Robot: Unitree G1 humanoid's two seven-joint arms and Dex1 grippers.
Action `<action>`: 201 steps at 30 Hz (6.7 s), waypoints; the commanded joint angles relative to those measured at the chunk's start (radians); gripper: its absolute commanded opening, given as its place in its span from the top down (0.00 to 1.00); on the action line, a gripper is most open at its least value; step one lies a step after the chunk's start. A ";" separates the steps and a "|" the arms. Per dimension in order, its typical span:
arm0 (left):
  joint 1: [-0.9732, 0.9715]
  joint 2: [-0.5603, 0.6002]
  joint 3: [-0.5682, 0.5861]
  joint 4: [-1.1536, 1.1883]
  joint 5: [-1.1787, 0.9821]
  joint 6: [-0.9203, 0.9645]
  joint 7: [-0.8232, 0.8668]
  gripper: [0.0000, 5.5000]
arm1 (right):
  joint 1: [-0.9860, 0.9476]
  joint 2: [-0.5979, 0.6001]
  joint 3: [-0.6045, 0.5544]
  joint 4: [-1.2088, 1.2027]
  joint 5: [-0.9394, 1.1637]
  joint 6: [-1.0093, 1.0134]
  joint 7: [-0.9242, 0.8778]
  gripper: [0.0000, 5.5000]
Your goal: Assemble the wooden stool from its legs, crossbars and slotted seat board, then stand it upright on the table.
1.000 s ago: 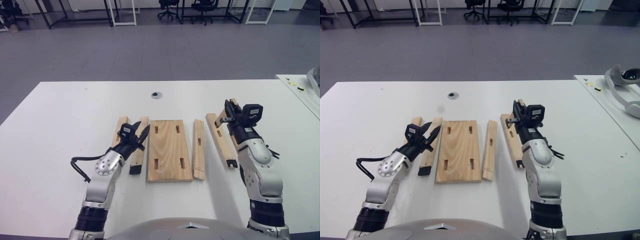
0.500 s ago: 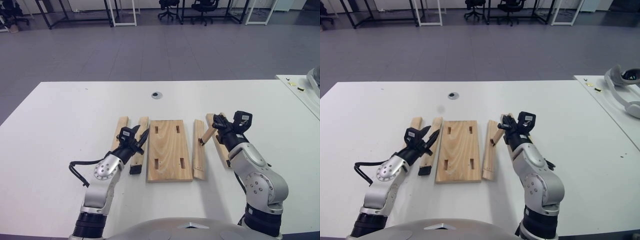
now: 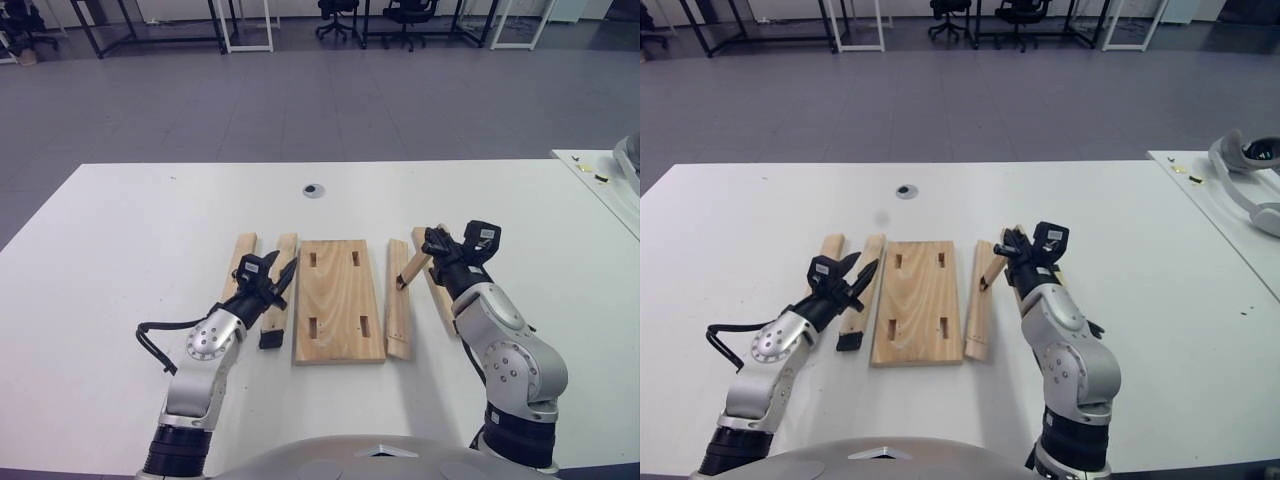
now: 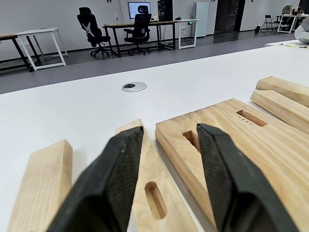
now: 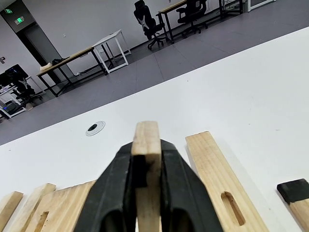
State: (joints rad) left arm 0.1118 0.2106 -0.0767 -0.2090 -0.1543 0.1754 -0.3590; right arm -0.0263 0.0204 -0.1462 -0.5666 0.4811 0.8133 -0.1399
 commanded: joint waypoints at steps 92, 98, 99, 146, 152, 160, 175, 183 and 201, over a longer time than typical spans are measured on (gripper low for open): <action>0.014 -0.049 0.033 0.031 0.011 -0.074 0.049 0.63 | 0.193 -0.435 0.206 0.119 -0.267 0.113 0.362 0.63; -0.162 0.081 0.231 -0.009 -0.316 0.153 -0.109 0.63 | -0.092 -0.341 -0.038 0.229 -0.087 0.013 0.409 0.63; -0.244 0.112 0.284 0.011 -0.396 0.217 -0.119 0.63 | -0.164 -0.336 -0.061 0.242 -0.032 0.022 0.443 0.63; -0.762 0.189 0.392 0.176 -1.333 0.939 -0.089 0.62 | -0.334 -0.417 -0.034 0.278 0.883 0.306 0.635 0.63; -0.726 0.230 0.407 0.168 -1.323 0.954 -0.110 0.62 | -0.324 -0.454 -0.056 0.323 0.890 0.307 0.623 0.63; -0.699 0.273 0.375 0.156 -1.279 0.977 -0.168 0.62 | -0.321 -0.461 -0.058 0.355 0.904 0.316 0.610 0.54; -0.644 0.513 0.347 0.186 -0.912 0.799 -0.491 0.62 | -0.177 -0.587 -0.073 0.363 0.693 0.206 0.772 0.11; -0.485 0.608 0.274 -0.042 -0.761 0.593 -0.780 0.62 | -0.236 -0.698 -0.205 0.511 0.577 0.109 0.832 0.11; -0.226 0.520 0.284 -0.277 -0.717 0.427 -0.733 0.62 | -0.349 -0.746 -0.175 0.580 0.496 0.153 0.917 0.11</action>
State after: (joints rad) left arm -0.1399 0.7372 0.1940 -0.4550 -0.8716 0.6235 -1.1086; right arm -0.3510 -0.7016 -0.3177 0.0108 0.9857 0.9538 0.7685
